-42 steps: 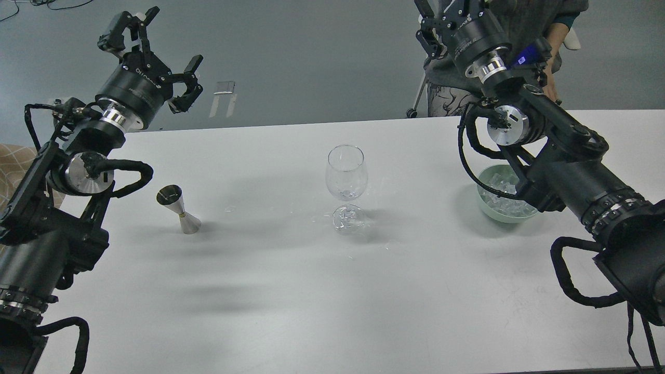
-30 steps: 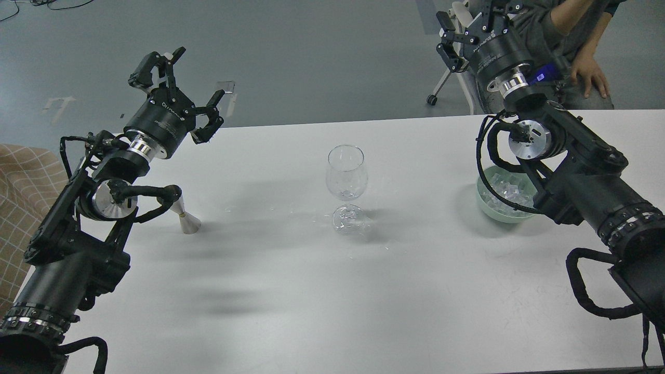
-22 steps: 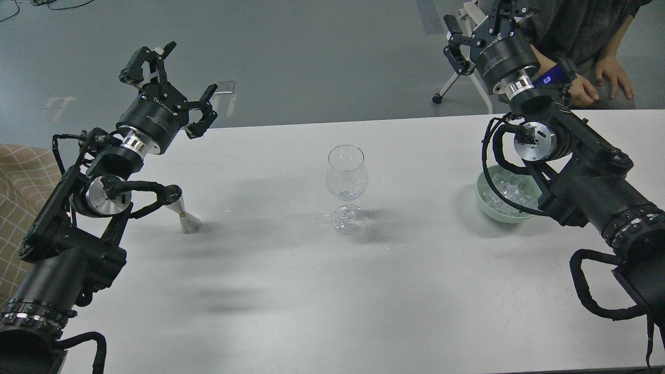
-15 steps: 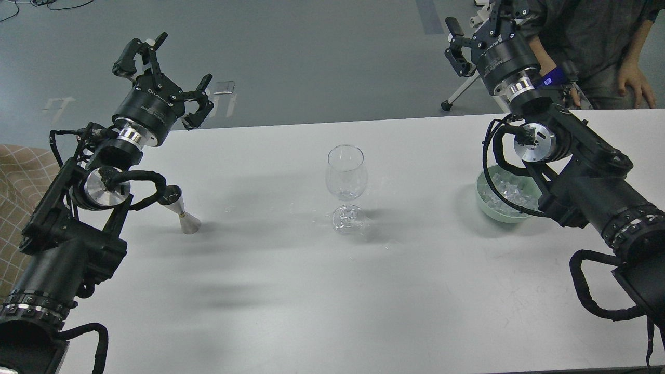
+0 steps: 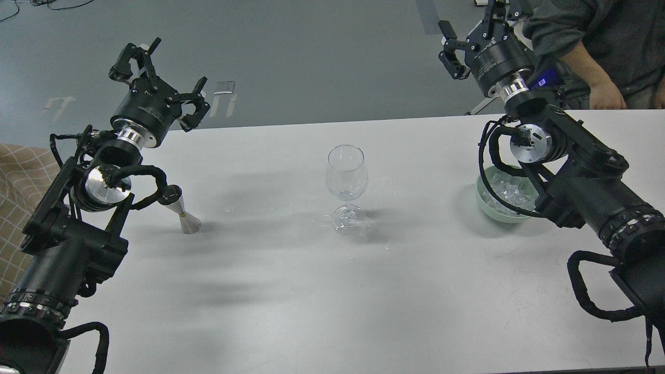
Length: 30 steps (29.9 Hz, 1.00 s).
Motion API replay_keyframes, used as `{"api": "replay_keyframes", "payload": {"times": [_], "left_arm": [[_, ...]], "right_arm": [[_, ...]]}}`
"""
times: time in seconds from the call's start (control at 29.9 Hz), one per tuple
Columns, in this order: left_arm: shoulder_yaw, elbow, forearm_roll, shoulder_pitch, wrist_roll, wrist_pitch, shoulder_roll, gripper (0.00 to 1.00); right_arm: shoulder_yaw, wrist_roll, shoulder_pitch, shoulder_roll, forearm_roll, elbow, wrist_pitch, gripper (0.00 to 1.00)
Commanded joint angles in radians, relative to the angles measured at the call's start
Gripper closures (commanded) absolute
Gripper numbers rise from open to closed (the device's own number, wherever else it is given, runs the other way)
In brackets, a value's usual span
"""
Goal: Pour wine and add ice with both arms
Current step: 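Move the left gripper down toward the metal jigger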
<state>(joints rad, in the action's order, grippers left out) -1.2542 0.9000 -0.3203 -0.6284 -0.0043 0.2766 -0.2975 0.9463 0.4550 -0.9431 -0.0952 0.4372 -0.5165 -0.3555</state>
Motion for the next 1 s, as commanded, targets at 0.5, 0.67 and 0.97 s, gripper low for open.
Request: {"api": "replay_keyframes", "payload": {"times": [0.5,0.67,0.97], "left_arm": [[0.007,0.062,-0.019,0.018,0.001,0.044,0.000,0.00],[0.009,0.062,-0.019,0.022,0.003,0.044,0.000,0.00],[-0.008,0.066,-0.022,0.029,0.042,0.009,-0.002,0.01]], "right_arm": [[0.000,-0.010,0.000,-0.014,0.000,-0.005,0.012,0.00],[-0.003,-0.010,0.001,-0.014,0.000,-0.008,0.015,0.00],[-0.003,-0.010,0.000,-0.009,0.000,-0.010,0.012,0.00]]}}
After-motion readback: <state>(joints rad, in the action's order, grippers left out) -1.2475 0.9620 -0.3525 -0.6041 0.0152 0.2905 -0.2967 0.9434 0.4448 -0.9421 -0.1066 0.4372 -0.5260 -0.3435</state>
